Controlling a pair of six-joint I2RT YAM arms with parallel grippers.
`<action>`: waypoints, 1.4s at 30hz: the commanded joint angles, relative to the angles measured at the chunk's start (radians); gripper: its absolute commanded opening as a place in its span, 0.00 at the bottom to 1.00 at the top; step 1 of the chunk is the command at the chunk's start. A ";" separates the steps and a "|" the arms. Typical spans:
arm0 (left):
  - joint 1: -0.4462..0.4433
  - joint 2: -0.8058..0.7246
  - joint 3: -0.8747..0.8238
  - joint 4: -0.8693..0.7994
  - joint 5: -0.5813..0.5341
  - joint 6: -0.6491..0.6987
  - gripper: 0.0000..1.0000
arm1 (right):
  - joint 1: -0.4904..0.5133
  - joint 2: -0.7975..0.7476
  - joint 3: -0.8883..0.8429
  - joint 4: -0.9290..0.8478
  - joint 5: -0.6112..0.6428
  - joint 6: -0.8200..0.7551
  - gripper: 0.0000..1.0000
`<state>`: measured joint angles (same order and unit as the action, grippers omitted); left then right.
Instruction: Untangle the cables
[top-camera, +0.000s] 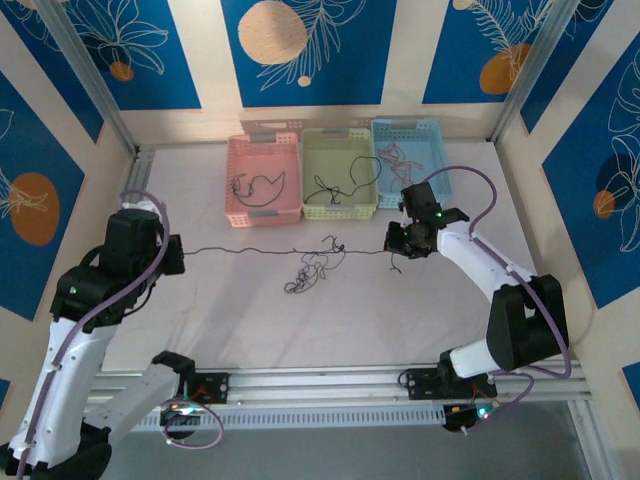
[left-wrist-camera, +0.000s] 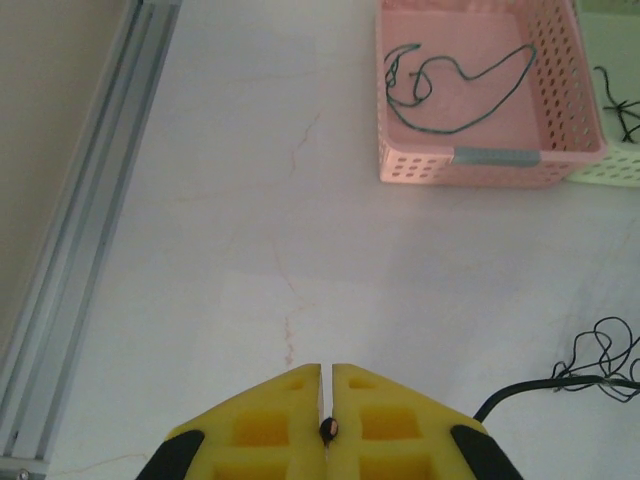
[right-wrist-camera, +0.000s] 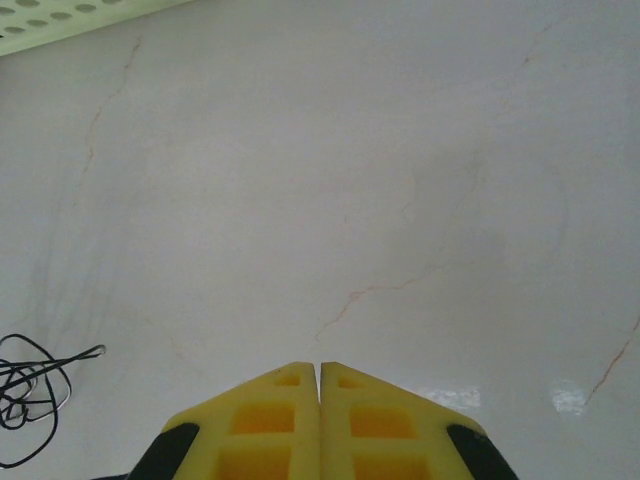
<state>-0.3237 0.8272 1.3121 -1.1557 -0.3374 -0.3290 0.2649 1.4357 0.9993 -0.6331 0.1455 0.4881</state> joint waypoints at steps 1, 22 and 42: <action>0.051 -0.041 0.093 -0.104 -0.347 0.071 0.00 | -0.090 0.044 -0.016 -0.101 0.338 -0.001 0.00; 0.051 -0.016 -0.118 0.073 0.148 -0.005 0.00 | -0.020 -0.115 -0.014 0.020 -0.027 -0.045 0.00; 0.051 0.005 -0.213 0.089 0.185 0.001 0.00 | 0.246 0.044 0.075 0.071 -0.330 -0.002 0.37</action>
<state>-0.2794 0.8333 1.1149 -1.0805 -0.1795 -0.3157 0.4732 1.4277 1.0271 -0.5388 -0.1242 0.4957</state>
